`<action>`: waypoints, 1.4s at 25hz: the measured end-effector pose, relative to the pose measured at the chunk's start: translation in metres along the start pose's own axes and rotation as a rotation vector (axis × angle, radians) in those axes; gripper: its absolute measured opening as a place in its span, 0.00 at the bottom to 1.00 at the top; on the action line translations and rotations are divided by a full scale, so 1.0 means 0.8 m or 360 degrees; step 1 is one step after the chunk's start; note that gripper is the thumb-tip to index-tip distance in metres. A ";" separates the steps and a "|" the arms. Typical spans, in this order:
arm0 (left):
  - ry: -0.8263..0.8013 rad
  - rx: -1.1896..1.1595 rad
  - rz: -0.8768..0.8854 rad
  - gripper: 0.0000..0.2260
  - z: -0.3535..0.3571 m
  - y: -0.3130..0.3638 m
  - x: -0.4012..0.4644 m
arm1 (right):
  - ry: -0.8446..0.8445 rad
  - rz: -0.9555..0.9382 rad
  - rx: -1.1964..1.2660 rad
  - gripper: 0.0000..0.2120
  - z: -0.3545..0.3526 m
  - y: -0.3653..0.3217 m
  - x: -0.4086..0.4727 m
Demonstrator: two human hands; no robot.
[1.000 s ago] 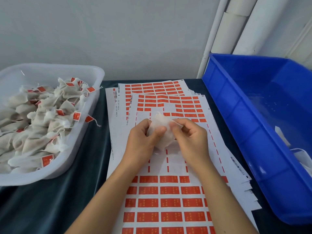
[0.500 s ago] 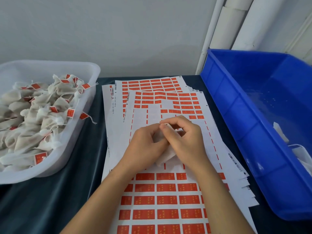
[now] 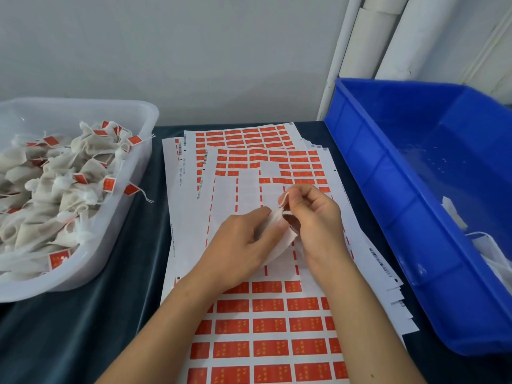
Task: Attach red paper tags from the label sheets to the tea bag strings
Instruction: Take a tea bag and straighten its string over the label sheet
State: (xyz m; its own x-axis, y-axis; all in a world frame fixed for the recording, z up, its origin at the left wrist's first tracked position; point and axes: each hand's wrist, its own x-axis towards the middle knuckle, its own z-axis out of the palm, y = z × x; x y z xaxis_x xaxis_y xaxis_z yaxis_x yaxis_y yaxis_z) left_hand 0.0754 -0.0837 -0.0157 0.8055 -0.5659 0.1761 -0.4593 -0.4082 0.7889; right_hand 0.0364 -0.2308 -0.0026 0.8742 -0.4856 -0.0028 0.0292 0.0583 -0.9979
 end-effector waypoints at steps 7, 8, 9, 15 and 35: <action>-0.0119 0.0114 -0.0037 0.24 0.001 -0.001 0.001 | 0.0248 0.0066 0.0617 0.17 -0.019 -0.010 0.011; -0.0133 0.0120 -0.0044 0.25 0.003 -0.001 0.002 | 0.0266 0.0069 0.0673 0.18 -0.020 -0.009 0.012; -0.0142 0.0115 -0.0045 0.26 0.004 -0.001 0.001 | 0.0266 0.0075 0.0732 0.18 -0.020 -0.008 0.013; -0.0057 -0.0165 -0.0086 0.21 -0.004 -0.010 0.002 | 0.0283 -0.0013 0.0306 0.07 -0.018 -0.004 0.013; -0.0149 -0.0354 -0.0042 0.24 -0.011 -0.007 0.004 | -0.0145 -0.0418 -0.0535 0.09 -0.018 0.001 0.004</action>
State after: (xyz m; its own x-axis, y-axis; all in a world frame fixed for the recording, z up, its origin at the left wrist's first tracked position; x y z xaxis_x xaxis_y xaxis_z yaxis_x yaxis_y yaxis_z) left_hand 0.0836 -0.0768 -0.0140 0.7729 -0.6256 0.1067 -0.3367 -0.2617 0.9045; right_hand 0.0322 -0.2447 -0.0044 0.8978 -0.3664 0.2445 0.1097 -0.3515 -0.9297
